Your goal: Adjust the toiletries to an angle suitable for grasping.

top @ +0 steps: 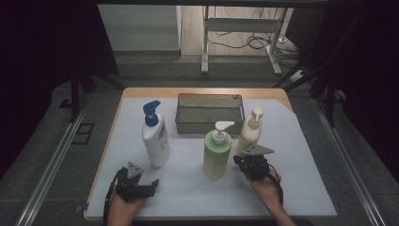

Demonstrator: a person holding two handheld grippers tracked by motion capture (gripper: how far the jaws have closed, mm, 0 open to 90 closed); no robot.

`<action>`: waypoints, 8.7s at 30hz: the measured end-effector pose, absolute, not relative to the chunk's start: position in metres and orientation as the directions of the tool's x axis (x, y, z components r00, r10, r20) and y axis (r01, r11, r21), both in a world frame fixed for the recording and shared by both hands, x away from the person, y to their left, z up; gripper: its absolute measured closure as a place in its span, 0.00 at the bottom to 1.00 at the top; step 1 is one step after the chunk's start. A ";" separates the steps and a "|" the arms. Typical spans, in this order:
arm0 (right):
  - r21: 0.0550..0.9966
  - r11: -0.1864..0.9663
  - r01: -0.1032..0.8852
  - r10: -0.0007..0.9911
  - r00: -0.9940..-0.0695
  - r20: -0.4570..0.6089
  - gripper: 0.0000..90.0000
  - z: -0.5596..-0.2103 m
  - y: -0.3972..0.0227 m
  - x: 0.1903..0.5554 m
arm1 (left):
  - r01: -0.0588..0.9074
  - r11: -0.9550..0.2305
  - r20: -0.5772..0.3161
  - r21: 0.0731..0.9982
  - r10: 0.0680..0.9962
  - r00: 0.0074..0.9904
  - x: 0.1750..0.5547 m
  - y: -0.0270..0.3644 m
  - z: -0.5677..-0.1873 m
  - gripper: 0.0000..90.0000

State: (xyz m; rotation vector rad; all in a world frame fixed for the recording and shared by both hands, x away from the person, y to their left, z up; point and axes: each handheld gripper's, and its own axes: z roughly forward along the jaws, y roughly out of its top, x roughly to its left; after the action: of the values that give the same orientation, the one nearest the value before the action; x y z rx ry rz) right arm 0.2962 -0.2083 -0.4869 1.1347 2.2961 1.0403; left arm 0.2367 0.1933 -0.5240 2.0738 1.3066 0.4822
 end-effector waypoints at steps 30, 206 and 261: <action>0.754 0.364 0.547 0.835 -0.550 -0.003 0.99 -0.485 -0.256 0.290 | 0.666 -0.307 -0.026 0.680 0.897 0.440 0.237 0.193 -0.524 0.12; 0.794 0.388 0.468 0.766 -0.643 0.005 0.41 -0.306 -0.244 0.373 | 0.666 -0.307 -0.028 0.680 0.896 0.442 0.237 0.194 -0.524 0.12; 0.841 0.339 0.421 0.784 -0.621 -0.005 0.41 -0.315 -0.140 0.471 | 0.666 -0.306 -0.029 0.680 0.896 0.443 0.237 0.194 -0.524 0.12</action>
State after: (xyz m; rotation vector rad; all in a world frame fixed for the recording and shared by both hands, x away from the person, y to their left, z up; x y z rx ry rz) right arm 0.4710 -0.1402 -0.3150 1.0588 2.1975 1.1967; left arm 0.2374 0.1936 -0.5241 2.0722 1.3046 0.4772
